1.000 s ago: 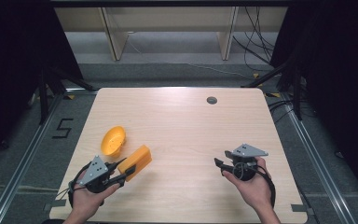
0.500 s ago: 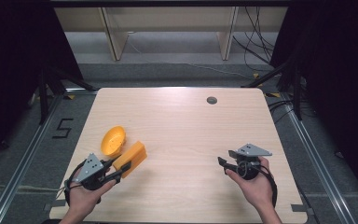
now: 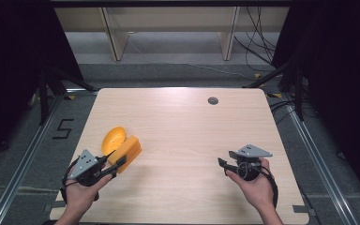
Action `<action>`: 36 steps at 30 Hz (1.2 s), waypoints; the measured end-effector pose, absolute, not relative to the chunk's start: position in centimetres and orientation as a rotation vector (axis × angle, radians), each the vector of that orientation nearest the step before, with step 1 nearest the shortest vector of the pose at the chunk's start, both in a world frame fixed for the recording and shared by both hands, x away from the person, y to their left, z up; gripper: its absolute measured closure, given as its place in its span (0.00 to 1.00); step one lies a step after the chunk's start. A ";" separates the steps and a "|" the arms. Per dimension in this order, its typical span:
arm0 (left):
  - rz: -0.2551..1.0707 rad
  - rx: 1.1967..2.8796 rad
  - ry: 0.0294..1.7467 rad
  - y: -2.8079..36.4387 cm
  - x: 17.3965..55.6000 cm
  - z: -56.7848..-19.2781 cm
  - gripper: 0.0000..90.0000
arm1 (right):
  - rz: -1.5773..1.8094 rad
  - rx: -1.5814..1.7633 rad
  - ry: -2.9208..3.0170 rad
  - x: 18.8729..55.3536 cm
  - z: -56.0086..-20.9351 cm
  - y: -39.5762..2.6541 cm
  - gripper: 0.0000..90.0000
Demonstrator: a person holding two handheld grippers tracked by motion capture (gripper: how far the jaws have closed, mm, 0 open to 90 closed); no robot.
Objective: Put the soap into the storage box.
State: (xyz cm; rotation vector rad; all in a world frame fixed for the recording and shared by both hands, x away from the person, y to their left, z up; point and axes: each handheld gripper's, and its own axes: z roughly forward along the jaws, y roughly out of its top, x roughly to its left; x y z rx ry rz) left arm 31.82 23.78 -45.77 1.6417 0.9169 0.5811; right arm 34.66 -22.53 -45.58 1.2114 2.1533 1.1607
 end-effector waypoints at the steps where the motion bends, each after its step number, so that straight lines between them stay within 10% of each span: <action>1: 0.588 1.636 0.926 23.8 31.8 -45.8 0.67 | 1.161 1.211 2.153 34.7 -45.6 -22.5 0.53; 36: 0.751 1.500 1.134 26.1 33.2 -45.6 0.67 | 1.164 1.195 2.194 34.7 -45.7 -22.3 0.52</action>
